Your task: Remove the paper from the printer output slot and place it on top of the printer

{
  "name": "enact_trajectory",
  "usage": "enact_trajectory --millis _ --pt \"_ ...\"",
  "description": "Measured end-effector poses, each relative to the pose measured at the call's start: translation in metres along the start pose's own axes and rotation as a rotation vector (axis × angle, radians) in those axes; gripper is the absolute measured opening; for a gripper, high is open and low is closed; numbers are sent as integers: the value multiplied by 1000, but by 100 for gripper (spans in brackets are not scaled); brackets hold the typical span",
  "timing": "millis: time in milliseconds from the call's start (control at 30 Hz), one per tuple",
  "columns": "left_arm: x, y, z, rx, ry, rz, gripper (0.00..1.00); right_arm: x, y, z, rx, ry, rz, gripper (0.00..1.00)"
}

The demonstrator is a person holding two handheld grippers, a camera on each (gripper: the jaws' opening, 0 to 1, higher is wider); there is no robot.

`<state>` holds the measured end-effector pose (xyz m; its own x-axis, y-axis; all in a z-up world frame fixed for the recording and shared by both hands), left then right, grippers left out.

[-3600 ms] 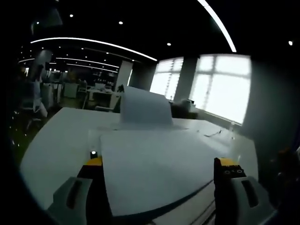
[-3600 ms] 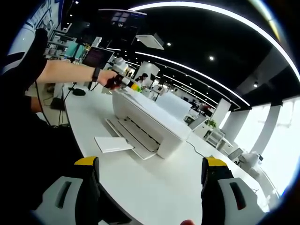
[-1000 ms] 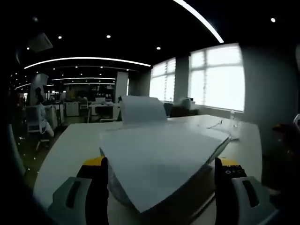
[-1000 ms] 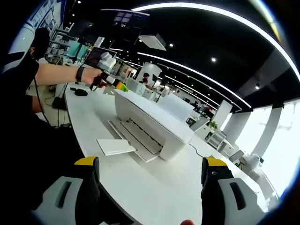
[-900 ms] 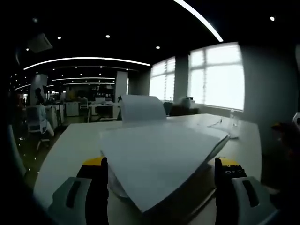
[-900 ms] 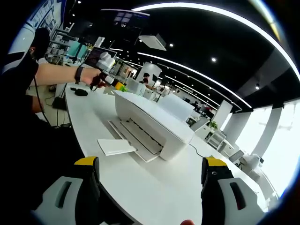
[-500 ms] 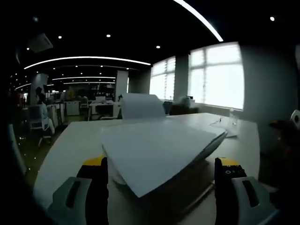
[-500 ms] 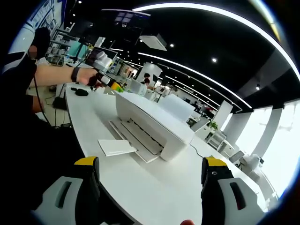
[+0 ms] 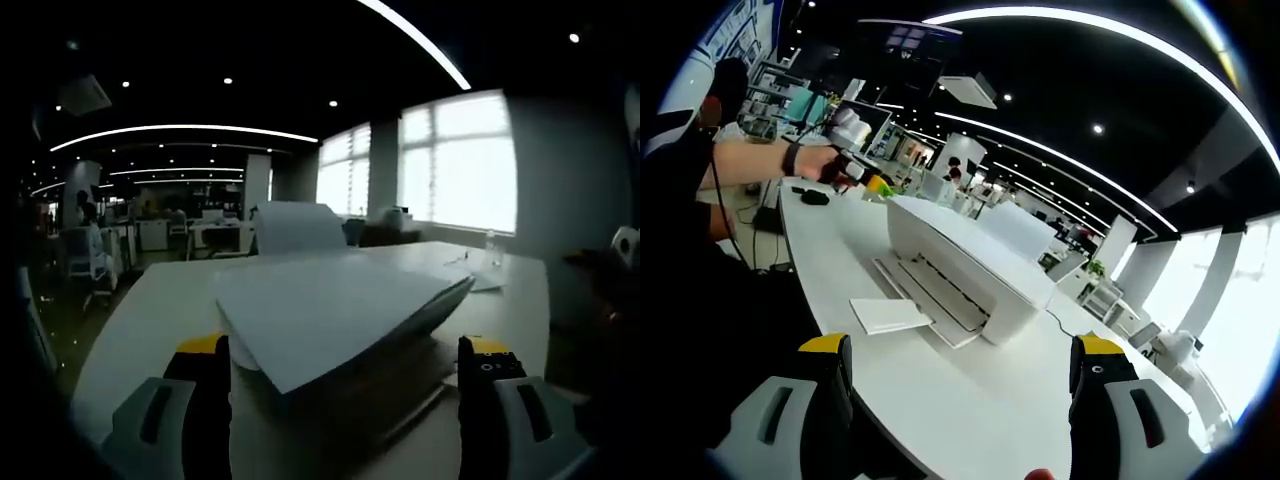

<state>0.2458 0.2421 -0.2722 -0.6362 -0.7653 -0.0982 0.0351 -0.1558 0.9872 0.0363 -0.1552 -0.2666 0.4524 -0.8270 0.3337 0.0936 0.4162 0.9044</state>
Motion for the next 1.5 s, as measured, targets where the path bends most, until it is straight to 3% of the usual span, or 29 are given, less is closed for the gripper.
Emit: enact_trajectory --millis 567,1500 --pt "11 -7 22 -11 10 -45 97 -5 -2 -5 -2 15 -5 85" --pt "16 -12 3 -20 -37 -5 93 -4 -2 -3 -2 11 -4 85"
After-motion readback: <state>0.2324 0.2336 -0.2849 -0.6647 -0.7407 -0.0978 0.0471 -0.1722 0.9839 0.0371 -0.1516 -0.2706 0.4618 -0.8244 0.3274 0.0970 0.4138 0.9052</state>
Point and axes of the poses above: the point that each gripper's makers call its tool centre point, and the gripper's own axes: z roughly backward along the fingers, x roughly to its right, y roughly out of its top, the point moved 8 cm from there along z, roughly backward along the fingers, and after that the axes turned 9 degrees about -z, right-handed, at the moved point
